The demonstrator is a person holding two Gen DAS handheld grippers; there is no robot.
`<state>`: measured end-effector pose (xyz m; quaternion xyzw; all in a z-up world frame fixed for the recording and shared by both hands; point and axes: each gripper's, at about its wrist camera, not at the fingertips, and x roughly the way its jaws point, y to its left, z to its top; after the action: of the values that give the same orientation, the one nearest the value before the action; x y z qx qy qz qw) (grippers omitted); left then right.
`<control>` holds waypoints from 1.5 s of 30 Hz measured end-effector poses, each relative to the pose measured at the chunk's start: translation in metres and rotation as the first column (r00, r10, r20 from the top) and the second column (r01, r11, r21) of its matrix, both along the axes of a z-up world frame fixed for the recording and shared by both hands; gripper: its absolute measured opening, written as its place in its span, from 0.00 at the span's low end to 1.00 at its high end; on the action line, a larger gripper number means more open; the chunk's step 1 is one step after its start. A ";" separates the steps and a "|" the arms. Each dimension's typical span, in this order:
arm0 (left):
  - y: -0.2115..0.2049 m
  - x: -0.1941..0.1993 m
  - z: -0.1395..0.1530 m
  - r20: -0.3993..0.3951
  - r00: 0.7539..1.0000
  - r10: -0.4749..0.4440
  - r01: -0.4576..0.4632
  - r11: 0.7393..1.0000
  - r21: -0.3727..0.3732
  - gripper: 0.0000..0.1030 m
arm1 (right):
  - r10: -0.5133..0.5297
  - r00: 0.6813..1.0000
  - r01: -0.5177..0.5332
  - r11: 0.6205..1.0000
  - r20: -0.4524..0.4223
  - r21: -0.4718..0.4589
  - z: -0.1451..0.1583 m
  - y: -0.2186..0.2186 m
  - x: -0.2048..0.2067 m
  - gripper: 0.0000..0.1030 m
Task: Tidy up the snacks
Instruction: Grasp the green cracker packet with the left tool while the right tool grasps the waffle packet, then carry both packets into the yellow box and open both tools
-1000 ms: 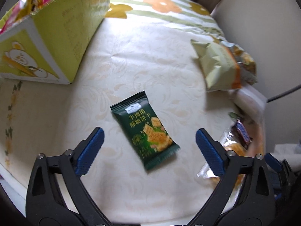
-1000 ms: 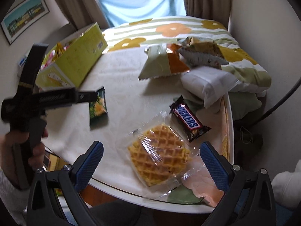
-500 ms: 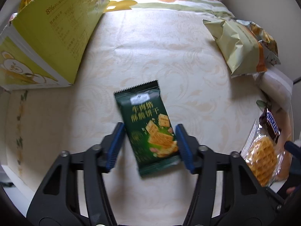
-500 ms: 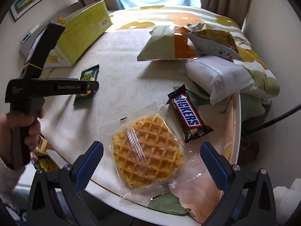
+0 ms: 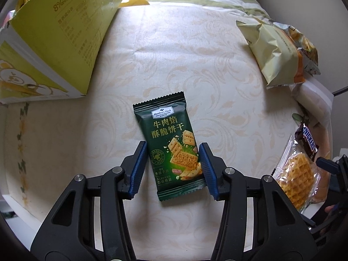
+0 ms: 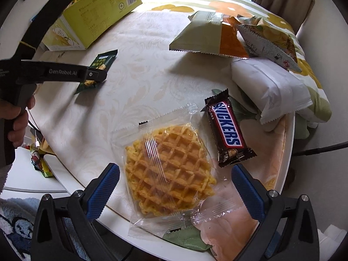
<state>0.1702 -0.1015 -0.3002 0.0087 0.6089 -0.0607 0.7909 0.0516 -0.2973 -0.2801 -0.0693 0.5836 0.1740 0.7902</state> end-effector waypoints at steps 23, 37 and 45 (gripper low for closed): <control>0.001 -0.011 0.012 0.027 1.000 -0.010 0.011 1.000 -0.022 0.44 | 0.057 0.998 -0.057 0.998 0.019 -0.017 -0.011 0.025 0.006 0.70; 0.015 -0.030 0.100 0.178 0.984 0.030 -0.017 0.997 -0.074 0.44 | -0.007 0.988 -0.010 0.994 0.153 0.108 0.062 0.019 -0.002 0.70; 0.039 -0.018 0.169 0.293 0.955 0.054 -0.023 0.994 -0.108 0.44 | -0.033 0.966 0.000 0.992 0.257 0.130 0.124 0.053 0.025 0.70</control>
<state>0.1517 -0.0625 -0.1309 -0.0352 0.4800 -0.0746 0.8734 0.0761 -0.2440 -0.1556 -0.0354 0.4635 0.1942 0.8638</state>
